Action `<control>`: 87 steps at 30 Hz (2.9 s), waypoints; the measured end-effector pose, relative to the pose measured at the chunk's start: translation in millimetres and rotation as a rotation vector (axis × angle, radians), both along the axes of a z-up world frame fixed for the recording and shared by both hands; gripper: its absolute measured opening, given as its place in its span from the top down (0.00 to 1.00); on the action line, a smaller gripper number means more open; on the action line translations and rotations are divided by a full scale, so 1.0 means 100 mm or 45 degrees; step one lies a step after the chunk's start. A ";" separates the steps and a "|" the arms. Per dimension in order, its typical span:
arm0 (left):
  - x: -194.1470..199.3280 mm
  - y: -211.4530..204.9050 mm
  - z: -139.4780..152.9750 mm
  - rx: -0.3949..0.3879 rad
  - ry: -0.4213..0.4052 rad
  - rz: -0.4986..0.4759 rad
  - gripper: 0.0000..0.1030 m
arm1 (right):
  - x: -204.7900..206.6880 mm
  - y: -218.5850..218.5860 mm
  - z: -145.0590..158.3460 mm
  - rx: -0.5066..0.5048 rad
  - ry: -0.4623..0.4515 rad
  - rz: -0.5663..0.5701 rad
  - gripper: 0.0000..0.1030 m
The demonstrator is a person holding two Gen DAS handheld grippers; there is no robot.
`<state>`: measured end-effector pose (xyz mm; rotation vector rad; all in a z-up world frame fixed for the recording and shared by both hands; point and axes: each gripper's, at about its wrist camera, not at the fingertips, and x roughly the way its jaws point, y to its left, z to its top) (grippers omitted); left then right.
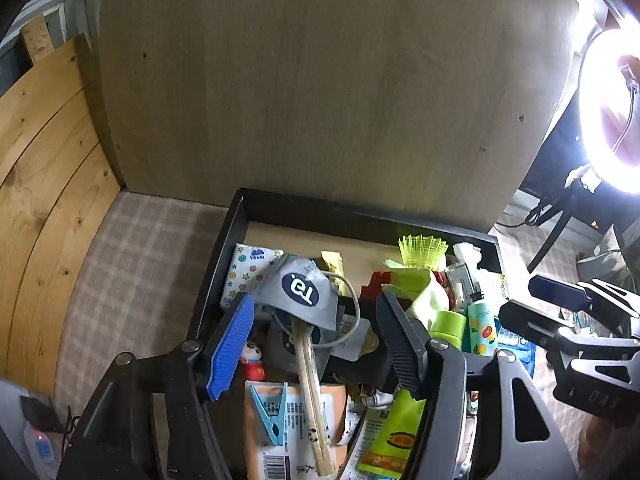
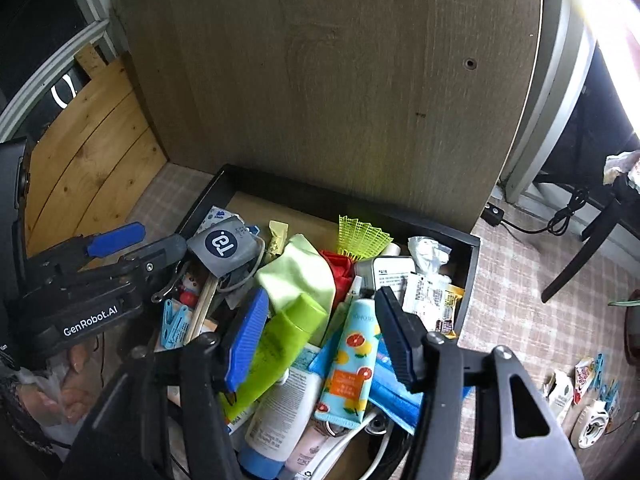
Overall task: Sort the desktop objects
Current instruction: 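Open the left tool to drop the pouch while the right tool drops the tube, then move both tools back toward the items on the cloth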
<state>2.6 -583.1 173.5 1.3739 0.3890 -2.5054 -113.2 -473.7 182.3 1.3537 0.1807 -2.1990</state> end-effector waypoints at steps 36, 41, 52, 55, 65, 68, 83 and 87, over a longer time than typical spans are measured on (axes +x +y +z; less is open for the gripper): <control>0.63 1.81 0.21 -0.006 -0.004 -0.195 0.41 | 0.81 1.93 -0.03 -0.021 -0.028 -0.202 0.47; 0.55 2.30 0.11 0.022 -0.018 -0.268 0.41 | 0.89 2.62 -0.15 -0.007 -0.046 -0.309 0.47; 0.32 3.39 -0.16 0.075 -0.062 -0.405 0.41 | 1.07 4.10 -0.39 0.029 -0.076 -0.526 0.47; 0.25 3.56 -0.19 0.079 -0.071 -0.414 0.41 | 1.09 4.48 -0.46 0.036 -0.083 -0.585 0.47; -0.08 3.85 -0.36 0.089 -0.133 -0.414 0.40 | 0.87 5.51 -0.65 0.078 -0.102 -0.727 0.47; -0.23 3.89 -0.45 0.099 -0.173 -0.435 0.40 | 0.76 5.75 -0.74 0.100 -0.110 -0.771 0.47; -1.04 4.09 -0.93 0.046 -0.312 -0.449 0.40 | 0.25 6.70 -1.13 0.161 -0.215 -0.946 0.47; -1.13 4.15 -0.98 0.050 -0.324 -0.461 0.40 | 0.17 6.80 -1.16 0.175 -0.230 -0.954 0.47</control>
